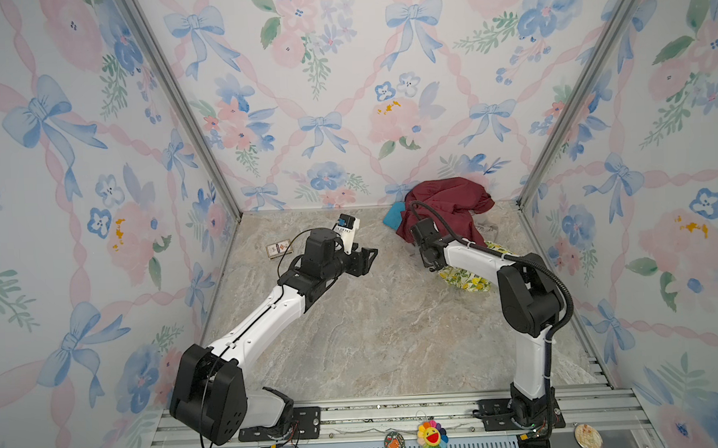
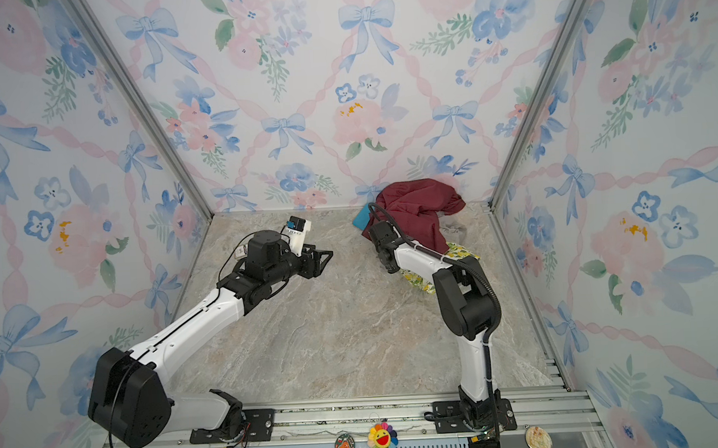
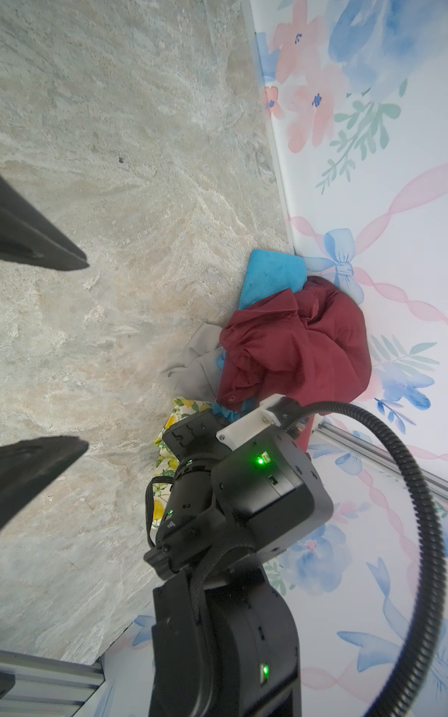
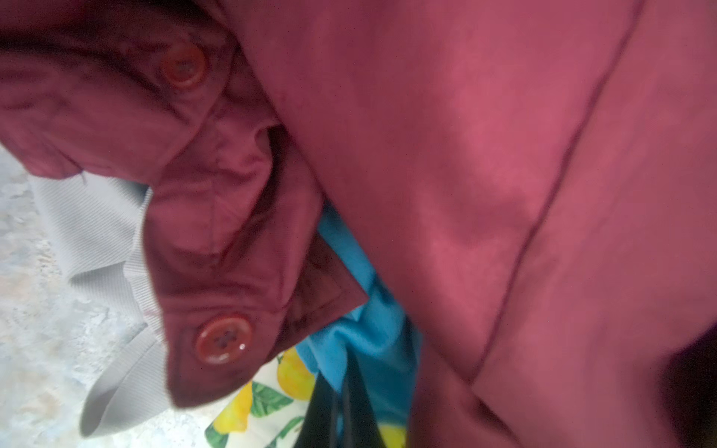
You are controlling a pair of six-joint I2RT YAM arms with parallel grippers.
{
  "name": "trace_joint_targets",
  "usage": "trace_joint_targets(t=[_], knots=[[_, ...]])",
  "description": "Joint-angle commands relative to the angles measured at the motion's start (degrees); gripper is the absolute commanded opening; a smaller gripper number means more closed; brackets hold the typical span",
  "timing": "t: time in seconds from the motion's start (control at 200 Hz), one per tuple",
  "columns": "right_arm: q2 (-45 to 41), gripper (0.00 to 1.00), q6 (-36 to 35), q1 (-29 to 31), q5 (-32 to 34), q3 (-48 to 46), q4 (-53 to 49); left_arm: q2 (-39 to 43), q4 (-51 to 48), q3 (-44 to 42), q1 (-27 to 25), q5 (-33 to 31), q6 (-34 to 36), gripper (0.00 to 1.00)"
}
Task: Pick out a specific cloth from the pile
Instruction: 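Grasp the turquoise cloth with the right gripper and lift it up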
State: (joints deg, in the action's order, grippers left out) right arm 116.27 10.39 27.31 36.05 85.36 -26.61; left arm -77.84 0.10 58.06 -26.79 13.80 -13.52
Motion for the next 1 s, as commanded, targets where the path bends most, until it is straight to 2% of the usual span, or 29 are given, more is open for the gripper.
trace_joint_targets(t=[0.0, 0.165, 0.4, 0.57, 0.785, 0.995], knots=[[-3.1, 0.00, -0.1, -0.5, 0.5, 2.9, -1.1, 0.1, 0.4, -0.6, 0.2, 0.1, -0.4, 0.69], [-9.4, 0.00, -0.1, -1.7, -1.6, 4.4, -2.5, -0.2, 0.6, -0.6, 0.2, 0.4, -0.6, 0.69], [-16.0, 0.00, 0.7, -9.2, -9.0, 10.8, -5.6, -2.3, 1.5, -1.0, 0.3, 0.8, -1.3, 0.68], [-18.6, 0.00, 1.8, -13.8, -14.8, 16.7, -6.5, -2.5, 3.0, -1.5, 0.3, 0.6, -2.0, 0.69], [-19.6, 0.00, 1.3, -15.6, -19.6, 27.8, -9.5, -4.7, 4.5, 0.4, 0.1, 0.7, -4.1, 0.68], [-18.6, 0.00, 2.0, -16.8, -23.3, 37.7, -11.1, -3.8, 4.5, 2.0, -0.2, -1.9, -4.8, 0.69]])
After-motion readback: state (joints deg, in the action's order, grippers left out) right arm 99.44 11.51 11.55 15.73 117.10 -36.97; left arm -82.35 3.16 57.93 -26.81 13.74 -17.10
